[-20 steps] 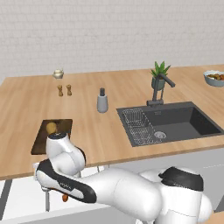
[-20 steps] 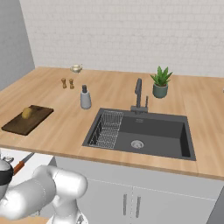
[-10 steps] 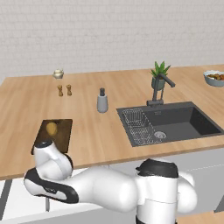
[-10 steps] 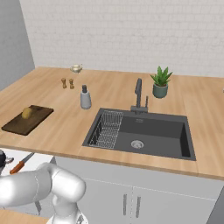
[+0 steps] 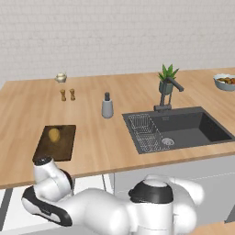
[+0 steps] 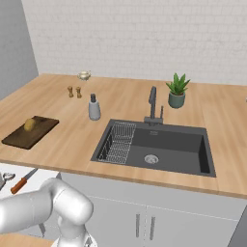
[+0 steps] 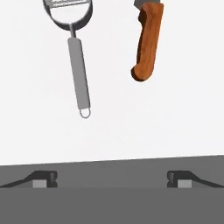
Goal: Place the appropriate cutting tool for cutting the potato skin on the cutting board.
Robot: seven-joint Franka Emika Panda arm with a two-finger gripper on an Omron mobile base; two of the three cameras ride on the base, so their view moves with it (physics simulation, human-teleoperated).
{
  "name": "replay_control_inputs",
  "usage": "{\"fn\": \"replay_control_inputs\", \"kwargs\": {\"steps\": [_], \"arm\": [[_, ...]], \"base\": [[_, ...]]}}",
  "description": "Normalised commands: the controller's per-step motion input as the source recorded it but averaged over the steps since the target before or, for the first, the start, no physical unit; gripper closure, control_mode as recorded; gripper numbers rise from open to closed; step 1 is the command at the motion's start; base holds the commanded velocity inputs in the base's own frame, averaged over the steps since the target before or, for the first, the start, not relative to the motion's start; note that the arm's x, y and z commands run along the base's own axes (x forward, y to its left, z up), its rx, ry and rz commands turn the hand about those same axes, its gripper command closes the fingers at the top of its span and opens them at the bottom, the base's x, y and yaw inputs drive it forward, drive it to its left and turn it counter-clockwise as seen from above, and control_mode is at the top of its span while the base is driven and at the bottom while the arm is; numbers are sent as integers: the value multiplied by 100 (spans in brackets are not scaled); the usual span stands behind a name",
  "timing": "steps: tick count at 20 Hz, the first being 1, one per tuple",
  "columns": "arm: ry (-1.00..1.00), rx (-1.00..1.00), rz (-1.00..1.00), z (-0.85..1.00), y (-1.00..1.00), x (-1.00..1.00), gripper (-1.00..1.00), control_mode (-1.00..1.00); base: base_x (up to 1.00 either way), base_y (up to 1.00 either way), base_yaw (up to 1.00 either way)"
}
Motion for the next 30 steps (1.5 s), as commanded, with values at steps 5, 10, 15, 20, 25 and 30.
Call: {"fn": "replay_control_inputs", "kwargs": {"steps": [5,10,15,20,25,30], "arm": [[0,0,18,-33,0,-4,-100,-100],[0,0,16,-34,0,0,-100,-100],[0,0,15,-27,0,0,-100,-100],[0,0,11,-15,0,-9,-100,-100],[1,0,4,0,0,-42,-100,-100],[4,0,0,0,0,-58,-100,-100]], "base": [[0,0,0],[0,0,0],[0,0,0],[0,0,0],[0,0,0],[0,0,0]]}}
